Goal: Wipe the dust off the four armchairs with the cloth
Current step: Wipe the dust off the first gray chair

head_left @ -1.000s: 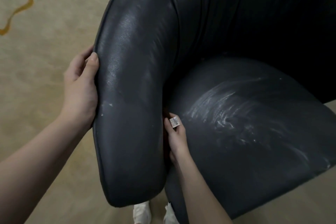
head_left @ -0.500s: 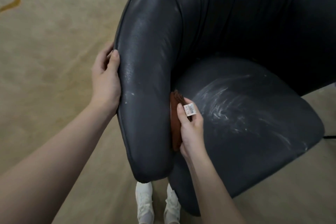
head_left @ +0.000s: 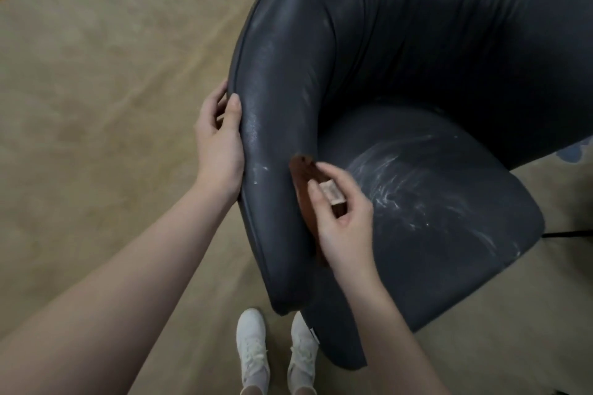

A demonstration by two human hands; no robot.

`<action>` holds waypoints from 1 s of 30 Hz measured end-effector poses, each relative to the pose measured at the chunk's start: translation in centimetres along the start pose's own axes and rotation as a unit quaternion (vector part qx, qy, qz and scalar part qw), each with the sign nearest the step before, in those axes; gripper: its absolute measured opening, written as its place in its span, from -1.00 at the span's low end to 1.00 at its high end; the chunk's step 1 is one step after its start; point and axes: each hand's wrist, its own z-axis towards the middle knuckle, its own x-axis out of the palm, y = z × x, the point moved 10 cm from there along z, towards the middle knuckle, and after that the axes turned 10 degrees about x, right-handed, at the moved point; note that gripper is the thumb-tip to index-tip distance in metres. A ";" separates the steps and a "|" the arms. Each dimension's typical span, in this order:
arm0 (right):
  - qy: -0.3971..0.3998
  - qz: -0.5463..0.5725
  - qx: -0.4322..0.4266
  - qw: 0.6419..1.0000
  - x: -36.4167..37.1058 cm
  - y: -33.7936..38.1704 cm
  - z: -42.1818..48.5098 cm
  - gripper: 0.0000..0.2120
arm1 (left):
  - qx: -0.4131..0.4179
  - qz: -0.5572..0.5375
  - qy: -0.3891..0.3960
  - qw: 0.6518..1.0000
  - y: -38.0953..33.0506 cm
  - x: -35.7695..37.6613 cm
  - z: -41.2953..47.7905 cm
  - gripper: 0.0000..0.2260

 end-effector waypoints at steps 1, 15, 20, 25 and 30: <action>-0.010 -0.008 -0.001 1.000 0.0 0.2 0.6 -0.75 | -0.006 -0.008 0.002 1.000 0.0 0.1 -0.1 -0.73; 0.080 -0.239 -0.216 0.943 5.2 7.1 5.0 -0.79 | -0.085 -0.121 0.028 0.989 0.6 -0.2 -0.2 -0.63; 0.207 -0.346 -0.298 0.865 9.0 6.5 1.5 -0.62 | -0.096 -0.121 0.053 0.987 0.7 -1.3 -1.2 -0.69; 0.303 -0.329 -0.313 0.838 7.7 6.5 -0.6 -0.60 | -0.095 -0.088 0.070 0.989 1.0 -2.0 -3.2 -0.68; 0.283 -0.320 -0.328 0.842 8.6 6.7 0.9 -0.63 | -0.097 -0.088 0.040 0.991 1.4 -2.9 -4.6 -0.68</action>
